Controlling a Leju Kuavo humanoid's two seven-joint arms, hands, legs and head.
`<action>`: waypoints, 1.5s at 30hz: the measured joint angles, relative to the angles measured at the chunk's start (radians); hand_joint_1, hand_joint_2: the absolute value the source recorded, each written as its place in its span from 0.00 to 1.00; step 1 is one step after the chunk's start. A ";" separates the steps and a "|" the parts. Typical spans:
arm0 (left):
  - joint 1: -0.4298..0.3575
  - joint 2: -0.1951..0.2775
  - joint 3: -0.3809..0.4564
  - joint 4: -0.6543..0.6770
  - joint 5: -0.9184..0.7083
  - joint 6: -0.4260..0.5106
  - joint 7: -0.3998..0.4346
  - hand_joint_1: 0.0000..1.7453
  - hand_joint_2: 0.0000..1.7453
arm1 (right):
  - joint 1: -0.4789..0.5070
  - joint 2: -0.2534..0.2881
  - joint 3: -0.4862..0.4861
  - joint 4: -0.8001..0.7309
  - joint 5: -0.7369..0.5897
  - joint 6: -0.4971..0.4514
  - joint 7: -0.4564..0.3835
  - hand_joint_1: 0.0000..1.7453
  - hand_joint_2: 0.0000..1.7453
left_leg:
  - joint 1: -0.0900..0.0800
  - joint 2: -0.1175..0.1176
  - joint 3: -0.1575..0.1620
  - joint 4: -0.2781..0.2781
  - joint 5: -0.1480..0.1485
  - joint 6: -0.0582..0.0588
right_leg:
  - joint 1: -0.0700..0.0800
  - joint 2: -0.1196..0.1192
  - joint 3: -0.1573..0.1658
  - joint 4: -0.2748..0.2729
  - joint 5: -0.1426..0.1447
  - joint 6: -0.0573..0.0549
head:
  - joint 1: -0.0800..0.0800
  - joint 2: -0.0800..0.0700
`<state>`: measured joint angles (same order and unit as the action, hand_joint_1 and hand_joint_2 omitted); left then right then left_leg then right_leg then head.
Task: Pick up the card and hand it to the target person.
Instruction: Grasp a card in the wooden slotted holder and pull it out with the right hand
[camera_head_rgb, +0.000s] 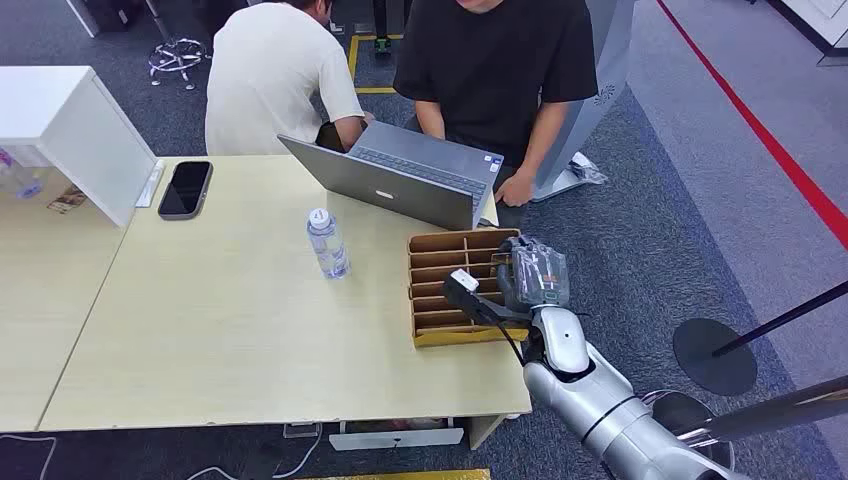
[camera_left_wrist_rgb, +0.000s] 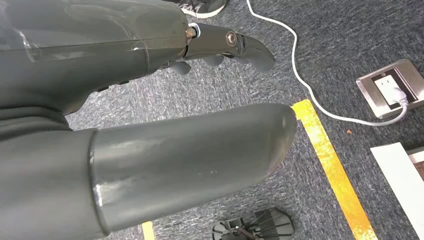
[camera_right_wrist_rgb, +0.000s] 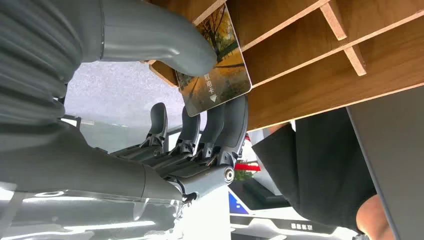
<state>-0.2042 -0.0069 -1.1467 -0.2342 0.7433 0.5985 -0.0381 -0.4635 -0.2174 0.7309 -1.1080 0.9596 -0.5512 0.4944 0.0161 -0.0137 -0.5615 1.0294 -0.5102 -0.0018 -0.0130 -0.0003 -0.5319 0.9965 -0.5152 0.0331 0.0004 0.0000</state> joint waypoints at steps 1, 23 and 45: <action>0.000 0.000 0.000 0.000 0.000 0.000 0.000 0.00 0.00 | 0.000 0.000 0.000 0.001 0.000 0.000 0.000 0.59 1.00 | 0.000 0.000 0.000 0.000 0.000 0.000 | 0.000 0.000 0.000 0.000 0.000 0.000 | 0.000 0.000; 0.000 0.000 0.000 0.000 -0.001 0.000 0.000 0.00 0.00 | 0.000 -0.002 0.000 0.007 0.002 0.000 0.006 0.59 1.00 | 0.000 0.000 0.000 0.000 0.000 0.000 | 0.000 0.000 0.000 0.000 0.000 0.000 | 0.000 0.000; 0.000 0.000 0.000 0.000 -0.001 0.000 -0.001 0.00 0.00 | -0.003 -0.003 0.000 0.007 0.054 -0.025 0.016 1.00 1.00 | 0.000 0.000 0.001 0.000 0.000 0.000 | 0.000 0.000 0.001 0.000 0.000 0.000 | 0.000 0.000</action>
<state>-0.2041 -0.0069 -1.1468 -0.2342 0.7424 0.5985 -0.0393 -0.4665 -0.2201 0.7309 -1.1013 1.0132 -0.5760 0.5104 0.0161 -0.0137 -0.5609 1.0295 -0.5101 -0.0019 -0.0131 -0.0003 -0.5313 0.9966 -0.5151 0.0331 0.0007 0.0000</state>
